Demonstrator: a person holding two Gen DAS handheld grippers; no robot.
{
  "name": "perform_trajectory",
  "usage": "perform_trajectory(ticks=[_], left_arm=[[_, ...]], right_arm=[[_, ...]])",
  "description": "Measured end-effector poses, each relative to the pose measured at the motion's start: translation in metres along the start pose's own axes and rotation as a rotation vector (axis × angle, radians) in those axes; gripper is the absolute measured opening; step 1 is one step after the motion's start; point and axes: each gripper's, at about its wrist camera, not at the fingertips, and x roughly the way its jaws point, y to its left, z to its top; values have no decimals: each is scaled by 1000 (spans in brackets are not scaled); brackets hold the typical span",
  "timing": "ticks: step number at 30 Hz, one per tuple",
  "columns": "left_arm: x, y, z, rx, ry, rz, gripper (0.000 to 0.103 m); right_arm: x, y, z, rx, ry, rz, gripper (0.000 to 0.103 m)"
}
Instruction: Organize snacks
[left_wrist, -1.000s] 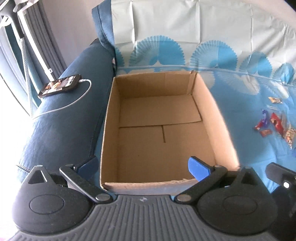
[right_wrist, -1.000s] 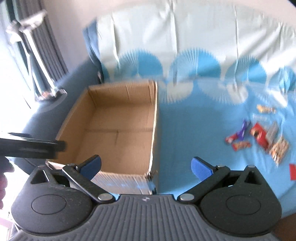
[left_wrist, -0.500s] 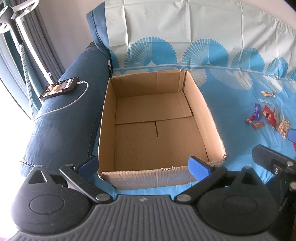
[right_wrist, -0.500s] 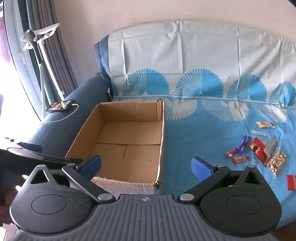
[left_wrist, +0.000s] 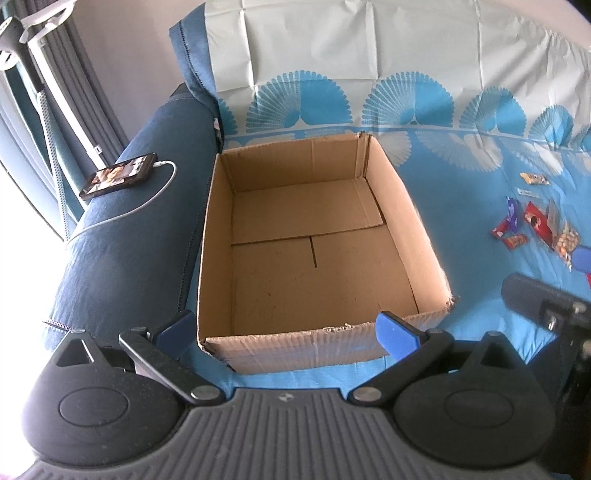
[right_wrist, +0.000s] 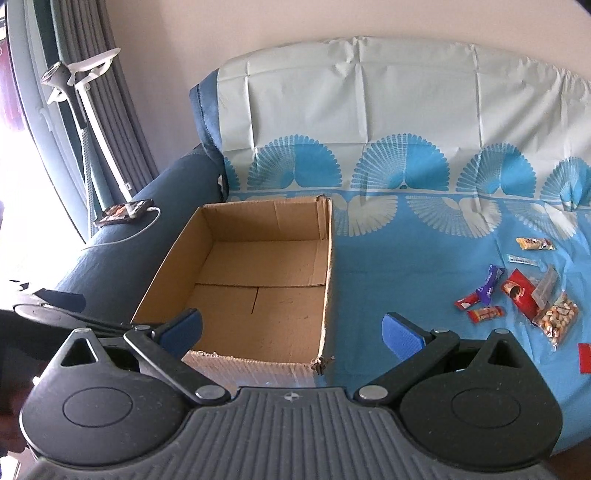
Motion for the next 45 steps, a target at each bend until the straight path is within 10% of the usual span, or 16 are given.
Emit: perform_trajectory(ticks=[14, 28, 45], left_arm=[[4, -51, 18, 97, 12, -32, 103], [42, -145, 57, 170, 74, -141, 103], [189, -341, 148, 447, 61, -197, 103]], right_arm=[[-12, -74, -2, 148, -75, -121, 103], [-14, -223, -48, 331, -107, -426, 103], [87, -397, -85, 619, 65, -503, 103]])
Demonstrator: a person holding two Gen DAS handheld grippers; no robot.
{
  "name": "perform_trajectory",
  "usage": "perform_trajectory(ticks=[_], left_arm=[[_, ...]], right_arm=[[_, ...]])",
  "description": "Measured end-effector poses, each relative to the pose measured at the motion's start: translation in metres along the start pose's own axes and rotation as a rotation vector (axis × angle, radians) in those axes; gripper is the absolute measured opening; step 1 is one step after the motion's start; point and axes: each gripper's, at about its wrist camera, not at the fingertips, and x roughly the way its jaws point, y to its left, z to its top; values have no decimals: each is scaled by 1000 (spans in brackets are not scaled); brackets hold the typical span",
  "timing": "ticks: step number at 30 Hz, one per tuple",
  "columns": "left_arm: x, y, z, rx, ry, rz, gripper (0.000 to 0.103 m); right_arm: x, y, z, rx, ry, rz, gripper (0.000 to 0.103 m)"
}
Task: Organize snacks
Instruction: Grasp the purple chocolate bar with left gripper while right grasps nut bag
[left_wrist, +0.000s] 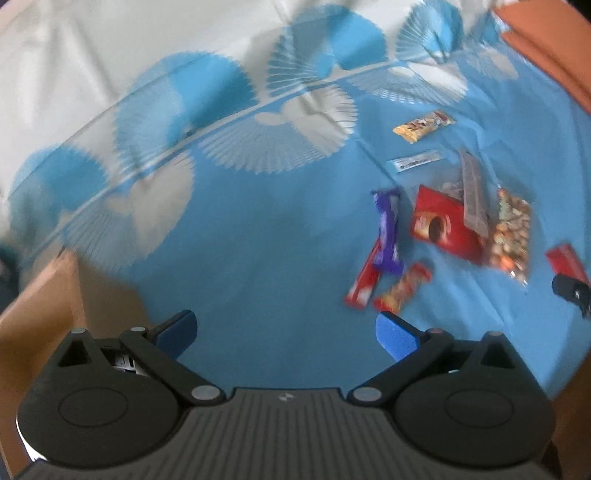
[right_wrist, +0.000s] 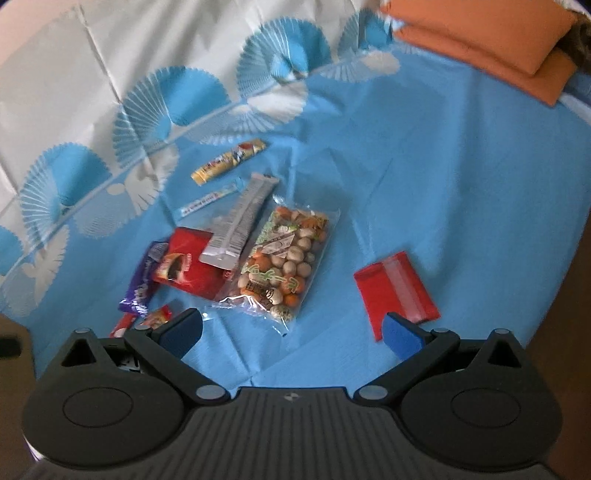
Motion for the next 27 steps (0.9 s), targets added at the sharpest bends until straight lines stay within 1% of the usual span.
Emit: perform_trajectory(ticks=[3, 6, 8, 10, 12, 13, 14, 15, 17, 19, 21, 23, 24, 25, 26, 27], left_arm=[[44, -15, 29, 46, 46, -15, 103], [88, -25, 52, 43, 117, -27, 103], [112, -30, 63, 34, 152, -43, 103], [131, -38, 72, 49, 175, -60, 103], [150, -48, 78, 77, 202, -71, 103], [156, -51, 80, 92, 212, -65, 103], [164, -54, 82, 106, 221, -50, 103], [171, -56, 84, 109, 224, -61, 103], [175, -53, 90, 79, 211, -89, 103], [181, -49, 94, 57, 215, -92, 103], [186, -46, 97, 32, 235, -99, 103], [184, -46, 97, 30, 219, -83, 103], [182, -48, 97, 48, 201, -64, 95], [178, -48, 97, 58, 189, -63, 86], [174, -46, 97, 53, 179, -94, 52], [172, -42, 96, 33, 185, -131, 27]], right_arm=[[26, 2, 11, 18, 17, 7, 103], [59, 3, 26, 26, 26, -22, 103], [83, 3, 35, 28, 55, -32, 103], [104, 7, 40, 10, 68, -39, 103], [121, 7, 44, -14, 81, -79, 103], [127, 6, 45, -20, 78, -84, 103], [129, 7, 44, -36, 42, -95, 103], [132, 8, 43, -58, 29, -104, 103], [134, 10, 41, -92, 10, -112, 103], [136, 8, 38, -90, -19, -107, 103], [136, 9, 38, -106, -28, -116, 103], [137, 11, 41, -111, -22, -125, 103], [137, 12, 43, -111, -18, -128, 100], [135, 13, 44, -109, -16, -125, 86], [131, 15, 45, -112, -25, -111, 75], [127, 18, 46, -117, -37, -115, 67]])
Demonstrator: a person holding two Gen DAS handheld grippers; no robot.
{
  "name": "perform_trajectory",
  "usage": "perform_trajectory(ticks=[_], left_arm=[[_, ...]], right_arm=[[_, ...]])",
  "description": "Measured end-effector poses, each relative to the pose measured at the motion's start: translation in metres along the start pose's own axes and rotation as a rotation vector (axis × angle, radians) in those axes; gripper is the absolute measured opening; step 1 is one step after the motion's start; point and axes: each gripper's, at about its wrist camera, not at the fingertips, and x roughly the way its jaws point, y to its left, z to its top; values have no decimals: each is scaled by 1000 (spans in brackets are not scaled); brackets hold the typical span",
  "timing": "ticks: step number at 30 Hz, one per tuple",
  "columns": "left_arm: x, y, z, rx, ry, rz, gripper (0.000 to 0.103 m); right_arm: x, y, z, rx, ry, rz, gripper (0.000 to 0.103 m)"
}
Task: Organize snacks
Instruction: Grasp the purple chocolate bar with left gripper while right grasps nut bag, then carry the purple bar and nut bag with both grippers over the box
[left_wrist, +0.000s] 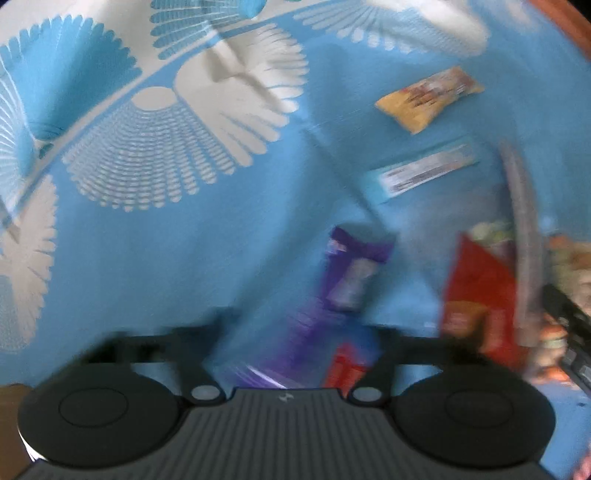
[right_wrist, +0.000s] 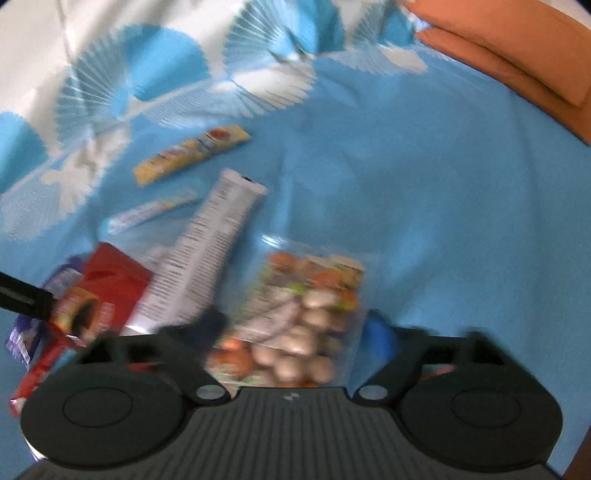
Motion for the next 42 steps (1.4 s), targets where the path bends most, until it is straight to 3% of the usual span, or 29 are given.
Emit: perform_trajectory(ticks=[2, 3, 9, 17, 24, 31, 37, 42], left_arm=[[-5, 9, -3, -50, 8, -23, 14], [-10, 15, -4, -67, -9, -33, 13], [-61, 31, -23, -111, -125, -42, 12], [-162, 59, -83, -194, -240, -72, 12], [-260, 85, -195, -282, -336, -49, 12], [-324, 120, -332, -384, -363, 15, 12], [-348, 152, -434, -445, -362, 92, 12], [-349, 168, -496, -512, -344, 122, 12]], right_arm=[[-3, -1, 1, 4, 0, 13, 63], [-5, -3, 1, 22, 0, 24, 60], [-43, -14, 5, 88, -86, 22, 50], [-127, -10, 6, 121, -249, 118, 49], [-234, 33, -26, 28, -315, 332, 49], [-327, 97, -92, -133, -242, 564, 49], [-384, 150, -149, -312, -152, 697, 49], [-412, 181, -181, -411, -113, 729, 49]])
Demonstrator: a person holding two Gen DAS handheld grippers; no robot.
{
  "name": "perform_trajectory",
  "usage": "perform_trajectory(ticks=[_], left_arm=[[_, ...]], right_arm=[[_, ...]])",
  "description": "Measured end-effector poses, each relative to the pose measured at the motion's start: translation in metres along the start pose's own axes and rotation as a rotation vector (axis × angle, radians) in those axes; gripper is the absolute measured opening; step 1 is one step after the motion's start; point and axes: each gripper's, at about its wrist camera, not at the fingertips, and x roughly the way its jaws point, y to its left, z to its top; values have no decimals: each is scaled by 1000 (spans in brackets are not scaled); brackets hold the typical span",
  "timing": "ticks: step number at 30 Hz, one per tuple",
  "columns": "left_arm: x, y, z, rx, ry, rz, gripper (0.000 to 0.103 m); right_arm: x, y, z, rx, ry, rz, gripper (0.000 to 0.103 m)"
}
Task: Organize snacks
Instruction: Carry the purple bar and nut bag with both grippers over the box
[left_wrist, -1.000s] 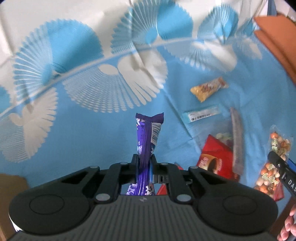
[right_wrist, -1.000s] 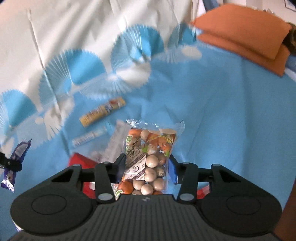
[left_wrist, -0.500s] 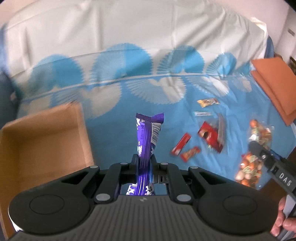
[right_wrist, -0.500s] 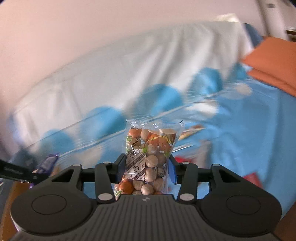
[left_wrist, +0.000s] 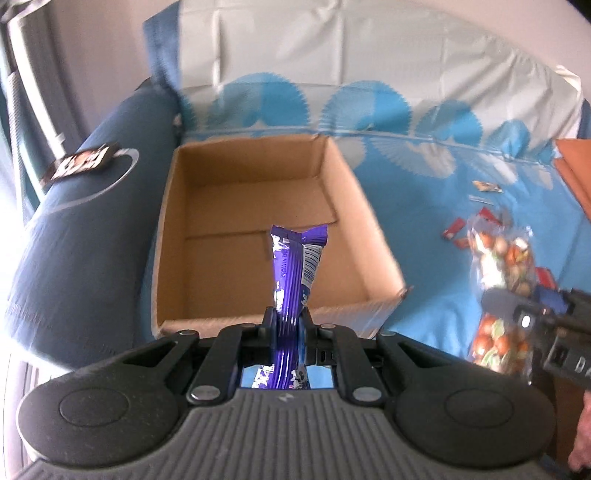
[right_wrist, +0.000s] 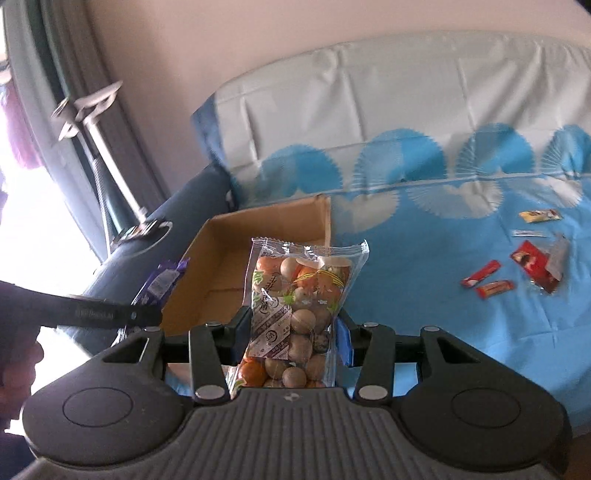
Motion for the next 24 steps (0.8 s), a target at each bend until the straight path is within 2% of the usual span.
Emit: perform_trajectory(ticks=[7, 12, 24], left_arm=[[-13, 36, -16, -71, -39, -43, 12], [-13, 43, -19, -89, -48, -72, 12], [-14, 60, -23, -139, -70, -82, 12]], right_arm=[[-1, 37, 0, -72, 13, -42, 49], [5, 47, -1, -100, 23, -68, 49], [15, 69, 1, -160, 36, -80, 49]])
